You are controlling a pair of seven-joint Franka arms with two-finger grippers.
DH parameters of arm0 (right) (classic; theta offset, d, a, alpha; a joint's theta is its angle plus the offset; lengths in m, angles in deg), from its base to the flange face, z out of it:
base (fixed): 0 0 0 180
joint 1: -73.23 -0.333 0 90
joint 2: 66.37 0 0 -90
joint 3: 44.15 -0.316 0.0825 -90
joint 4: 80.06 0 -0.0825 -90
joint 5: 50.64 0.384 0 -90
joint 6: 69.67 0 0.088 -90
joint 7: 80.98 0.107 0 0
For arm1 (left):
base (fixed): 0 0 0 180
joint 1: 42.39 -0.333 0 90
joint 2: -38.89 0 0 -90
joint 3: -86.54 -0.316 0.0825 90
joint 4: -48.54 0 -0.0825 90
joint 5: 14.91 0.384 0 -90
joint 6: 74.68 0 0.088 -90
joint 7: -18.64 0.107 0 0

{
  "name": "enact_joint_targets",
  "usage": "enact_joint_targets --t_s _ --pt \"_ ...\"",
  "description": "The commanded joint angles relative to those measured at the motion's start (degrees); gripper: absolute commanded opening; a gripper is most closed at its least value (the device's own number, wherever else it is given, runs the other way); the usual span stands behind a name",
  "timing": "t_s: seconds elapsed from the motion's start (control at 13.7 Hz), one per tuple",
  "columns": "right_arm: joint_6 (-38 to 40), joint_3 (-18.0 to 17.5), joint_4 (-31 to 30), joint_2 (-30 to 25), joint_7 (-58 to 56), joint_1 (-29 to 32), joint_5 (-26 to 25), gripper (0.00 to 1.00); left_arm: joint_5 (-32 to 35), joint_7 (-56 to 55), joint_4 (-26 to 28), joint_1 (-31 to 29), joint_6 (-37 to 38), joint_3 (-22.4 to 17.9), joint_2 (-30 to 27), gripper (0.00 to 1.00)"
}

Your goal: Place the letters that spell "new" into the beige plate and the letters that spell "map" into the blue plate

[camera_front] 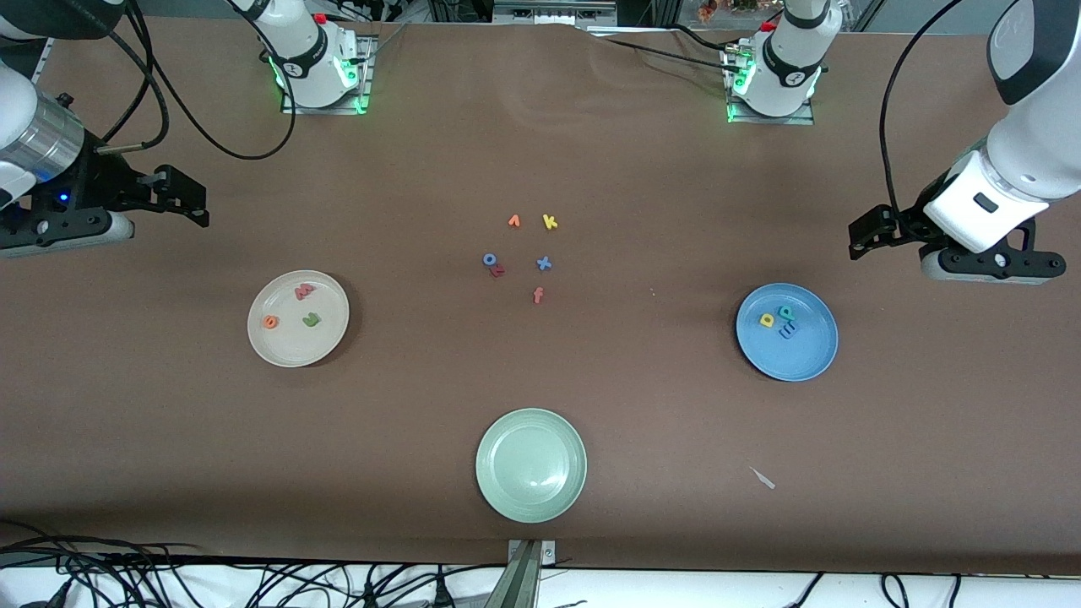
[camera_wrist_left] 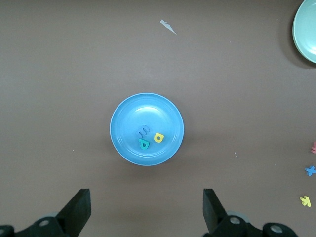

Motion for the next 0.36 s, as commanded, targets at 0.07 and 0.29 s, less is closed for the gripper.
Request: enact_joint_targets --t_s 0.07,0.29 --pt "-0.2 -0.5 0.5 0.0 -0.5 0.4 -0.9 1.00 1.3 0.8 -0.4 0.2 0.6 -0.1 -0.5 1.00" --pt "-0.2 -0.5 0.4 0.0 -0.5 0.4 -0.9 1.00 1.3 0.8 -0.4 0.2 0.6 -0.1 -0.5 1.00"
